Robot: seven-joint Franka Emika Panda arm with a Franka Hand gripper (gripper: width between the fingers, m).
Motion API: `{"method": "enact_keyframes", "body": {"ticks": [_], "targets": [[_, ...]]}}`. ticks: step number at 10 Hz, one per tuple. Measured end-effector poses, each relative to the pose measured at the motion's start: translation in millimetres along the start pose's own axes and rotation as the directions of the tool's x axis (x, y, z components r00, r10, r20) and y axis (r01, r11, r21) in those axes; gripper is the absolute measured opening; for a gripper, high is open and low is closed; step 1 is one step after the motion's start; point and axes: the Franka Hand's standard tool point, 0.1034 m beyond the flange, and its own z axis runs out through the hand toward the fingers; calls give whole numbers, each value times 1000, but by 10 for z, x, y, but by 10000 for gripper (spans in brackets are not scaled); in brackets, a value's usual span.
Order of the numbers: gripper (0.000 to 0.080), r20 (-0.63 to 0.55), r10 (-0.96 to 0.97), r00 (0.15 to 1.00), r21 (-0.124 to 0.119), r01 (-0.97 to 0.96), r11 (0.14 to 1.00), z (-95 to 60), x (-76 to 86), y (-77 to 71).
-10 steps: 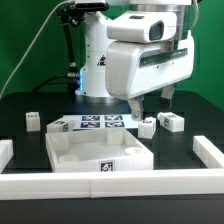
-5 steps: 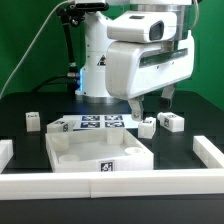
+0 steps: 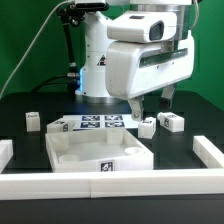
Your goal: Assemble one leg
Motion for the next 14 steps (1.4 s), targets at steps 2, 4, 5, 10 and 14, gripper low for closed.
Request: {"method": "enact_keyframes", "body": {"ticks": [2, 4, 5, 10, 14], "targets": [[650, -18, -172, 985, -26, 171, 985, -30, -54, -6], [650, -10, -300, 954, -16, 300, 954, 46, -113, -8], [650, -6, -330, 944, -11, 330, 944, 81, -121, -20], [650, -18, -431, 902, -35, 430, 902, 79, -150, 55], [650, -9, -613, 790, -59, 612, 789, 151, -370, -39]]}}
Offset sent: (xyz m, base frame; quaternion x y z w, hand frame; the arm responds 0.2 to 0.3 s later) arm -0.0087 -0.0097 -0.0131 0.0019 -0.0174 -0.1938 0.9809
